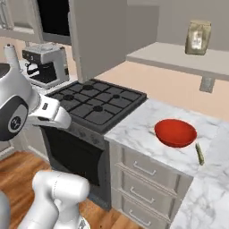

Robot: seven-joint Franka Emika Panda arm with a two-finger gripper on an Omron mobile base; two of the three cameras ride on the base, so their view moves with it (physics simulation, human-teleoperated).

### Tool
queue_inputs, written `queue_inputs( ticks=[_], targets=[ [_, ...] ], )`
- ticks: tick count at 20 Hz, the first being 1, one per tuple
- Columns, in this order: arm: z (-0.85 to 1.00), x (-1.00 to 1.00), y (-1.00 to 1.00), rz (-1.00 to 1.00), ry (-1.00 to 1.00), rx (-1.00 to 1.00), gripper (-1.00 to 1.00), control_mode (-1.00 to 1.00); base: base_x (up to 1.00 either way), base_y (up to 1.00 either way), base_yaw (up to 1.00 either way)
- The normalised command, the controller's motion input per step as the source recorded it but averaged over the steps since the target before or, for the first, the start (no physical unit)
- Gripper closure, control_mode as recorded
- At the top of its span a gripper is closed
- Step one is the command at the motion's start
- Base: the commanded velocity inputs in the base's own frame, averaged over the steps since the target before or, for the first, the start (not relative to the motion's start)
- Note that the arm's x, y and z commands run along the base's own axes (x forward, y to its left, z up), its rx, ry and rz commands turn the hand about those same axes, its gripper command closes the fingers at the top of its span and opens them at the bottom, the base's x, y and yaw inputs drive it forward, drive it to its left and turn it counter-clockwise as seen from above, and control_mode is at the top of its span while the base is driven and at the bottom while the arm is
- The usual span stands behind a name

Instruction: Pick the egg and butter from the fridge and place them by the bowl for mixing.

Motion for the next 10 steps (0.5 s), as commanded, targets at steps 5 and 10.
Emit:
queue_inputs(
  ticks=[5, 10],
  targets=[
    [0.0, 0.0, 0.0, 0.0, 0.0, 0.0, -1.0, 1.0, 0.0, 0.2, 0.97],
    [0.0, 0.0, 0.0, 0.0, 0.0, 0.0, -1.0, 1.0, 0.2, 0.05, 0.94]
  ],
)
